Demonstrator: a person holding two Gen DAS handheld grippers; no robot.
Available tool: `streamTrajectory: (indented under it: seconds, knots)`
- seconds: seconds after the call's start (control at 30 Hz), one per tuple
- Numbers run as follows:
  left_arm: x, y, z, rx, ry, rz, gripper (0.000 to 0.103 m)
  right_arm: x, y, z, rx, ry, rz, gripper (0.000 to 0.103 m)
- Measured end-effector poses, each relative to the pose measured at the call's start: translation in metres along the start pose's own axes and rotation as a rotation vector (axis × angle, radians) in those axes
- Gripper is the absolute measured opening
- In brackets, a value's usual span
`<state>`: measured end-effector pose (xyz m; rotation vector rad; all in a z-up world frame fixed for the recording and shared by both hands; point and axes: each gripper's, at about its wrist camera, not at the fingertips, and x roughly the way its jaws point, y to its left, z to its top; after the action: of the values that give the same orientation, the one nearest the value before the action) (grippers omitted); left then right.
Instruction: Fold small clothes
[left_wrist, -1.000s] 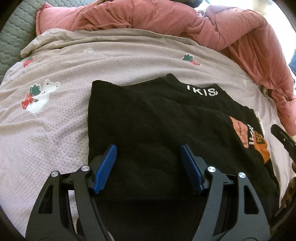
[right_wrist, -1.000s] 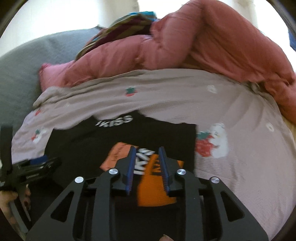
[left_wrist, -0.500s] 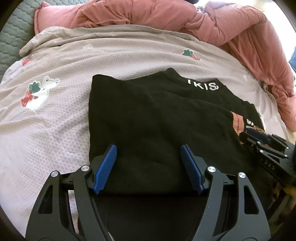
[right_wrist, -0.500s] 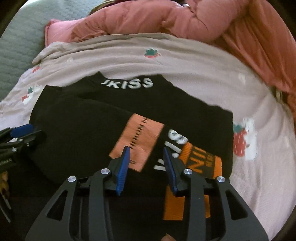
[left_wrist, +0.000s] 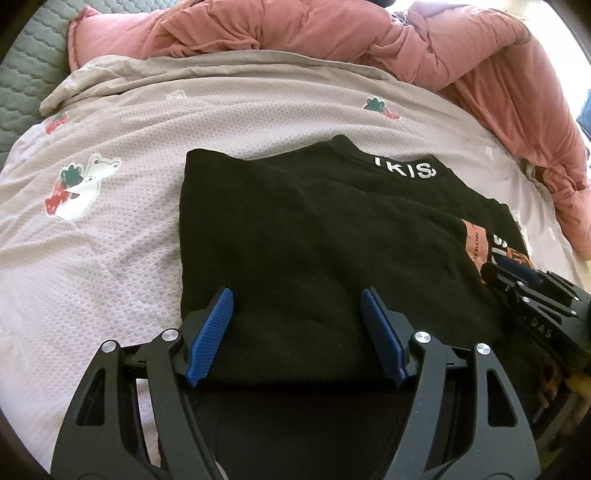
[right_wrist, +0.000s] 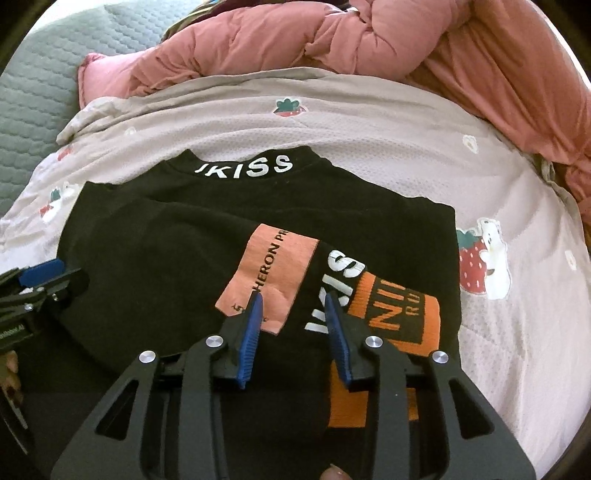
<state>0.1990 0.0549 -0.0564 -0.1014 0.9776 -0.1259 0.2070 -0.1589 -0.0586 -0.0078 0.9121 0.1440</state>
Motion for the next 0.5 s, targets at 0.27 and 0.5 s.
streamTrajectory:
  seconds: [0.27,0.5]
  knots:
    - [-0.008,-0.001,0.000,-0.001,-0.001,-0.009,0.064,-0.016,0.002,-0.004,0.022,-0.032,0.024,0.051]
    - [-0.019,-0.004,-0.001,0.018,-0.017,-0.010,0.064,-0.023,0.001,-0.008,0.044,-0.042,0.035,0.060]
